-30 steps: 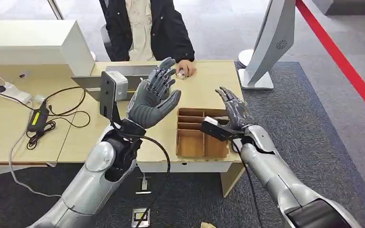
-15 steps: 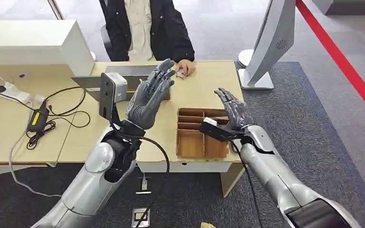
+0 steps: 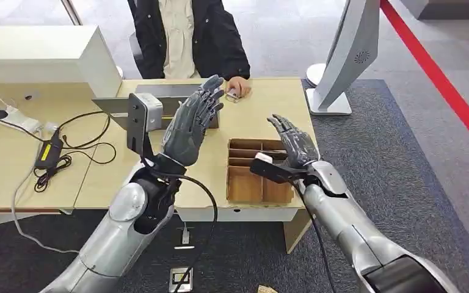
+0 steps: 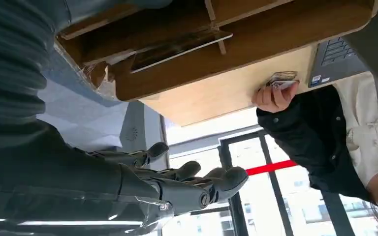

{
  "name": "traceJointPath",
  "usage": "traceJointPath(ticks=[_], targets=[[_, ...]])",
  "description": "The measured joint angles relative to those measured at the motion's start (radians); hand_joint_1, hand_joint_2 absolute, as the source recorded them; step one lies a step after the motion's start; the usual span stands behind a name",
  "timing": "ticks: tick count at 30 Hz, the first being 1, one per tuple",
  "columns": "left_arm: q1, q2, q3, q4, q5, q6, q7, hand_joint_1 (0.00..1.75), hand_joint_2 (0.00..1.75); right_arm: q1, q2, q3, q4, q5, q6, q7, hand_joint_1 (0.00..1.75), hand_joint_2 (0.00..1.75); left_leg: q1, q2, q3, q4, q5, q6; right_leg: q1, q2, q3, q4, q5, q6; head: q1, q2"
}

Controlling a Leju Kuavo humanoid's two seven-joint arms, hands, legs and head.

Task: Pass the card to the sensor for recognition and then transmit it.

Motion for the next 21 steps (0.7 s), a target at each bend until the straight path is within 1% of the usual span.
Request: traceJointPath(ticks=[1,2,5,6,18,21], targets=[[0.000,0.000,0.000,0.000,0.000,0.000,0.000,0.00,0.00,0.000,0.001,0.000,0.000,0.000,0.002,0.000,1.52,1.75,0.000,0.000,0.000,0.000,0.000,0.000,0.000,0.000,0.000,0.000,0.000,0.000,0.000,0.000],[0.000,0.000,0.000,0.000,0.000,0.000,0.000,0.00,0.00,0.000,0.002,0.000,0.000,0.000,0.004,0.000,1.75,1.75,0.000,0.000,0.000,0.000,0.000,0.000,0.000,0.000,0.000,0.000,0.000,0.000,0.000,0.000],[-0.001,-0.005,0.000,0.000,0.000,0.000,0.000,0.00,0.00,0.000,0.002,0.000,0.000,0.000,0.015,0.000,1.75,1.75,0.000,0.000,0.000,0.000,0.000,0.000,0.000,0.000,0.000,0.000,0.000,0.000,0.000,0.000],[-0.001,-0.006,0.000,0.000,0.000,0.000,0.000,0.00,1.75,0.000,0.002,0.000,0.000,0.000,0.019,0.000,1.75,1.75,0.000,0.000,0.000,0.000,0.000,0.000,0.000,0.000,0.000,0.000,0.000,0.000,0.000,0.000],[-0.001,-0.008,0.000,0.000,0.001,-0.001,0.000,0.00,1.75,-0.001,0.001,0.000,-0.001,-0.002,0.045,0.000,1.75,1.75,0.000,0.000,0.000,0.000,0.000,0.000,0.000,0.000,0.000,0.000,0.000,0.000,0.000,0.000],[0.000,-0.008,0.000,0.000,0.002,-0.007,0.000,0.00,1.75,0.000,-0.002,0.000,-0.011,-0.005,0.057,0.009,1.75,1.75,0.000,0.000,0.000,0.000,0.000,0.000,0.000,0.000,0.000,0.000,0.000,0.000,0.000,0.000]])
